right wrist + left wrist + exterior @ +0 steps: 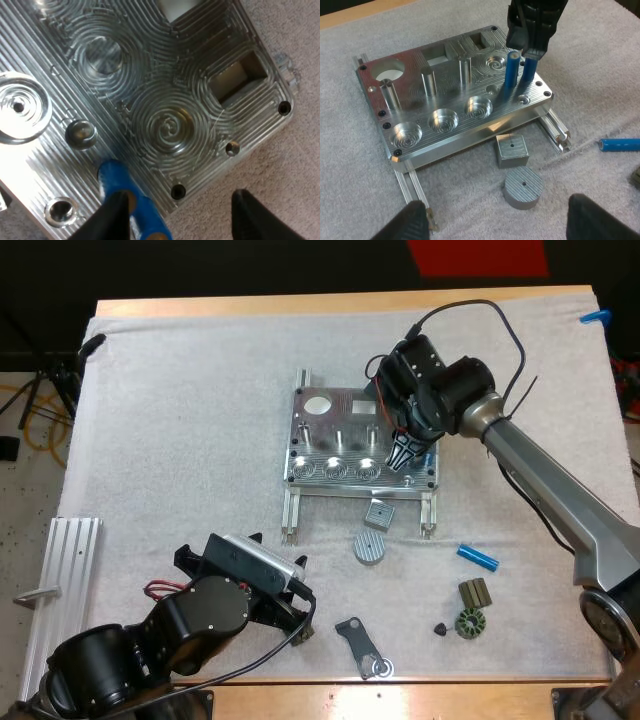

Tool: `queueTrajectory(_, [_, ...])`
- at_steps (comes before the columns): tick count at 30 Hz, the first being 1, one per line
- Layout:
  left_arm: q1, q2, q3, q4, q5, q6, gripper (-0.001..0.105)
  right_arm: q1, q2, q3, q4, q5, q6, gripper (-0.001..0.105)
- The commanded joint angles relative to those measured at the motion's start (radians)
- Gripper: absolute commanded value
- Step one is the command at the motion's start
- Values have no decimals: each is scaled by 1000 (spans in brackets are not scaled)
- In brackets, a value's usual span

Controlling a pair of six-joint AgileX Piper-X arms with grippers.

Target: Load cells from right to left

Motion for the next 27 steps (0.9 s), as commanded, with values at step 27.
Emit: queueTrajectory(27, [-2, -1, 0, -3, -3, 68, 58, 2, -119, -5, 133, -5, 186, 46])
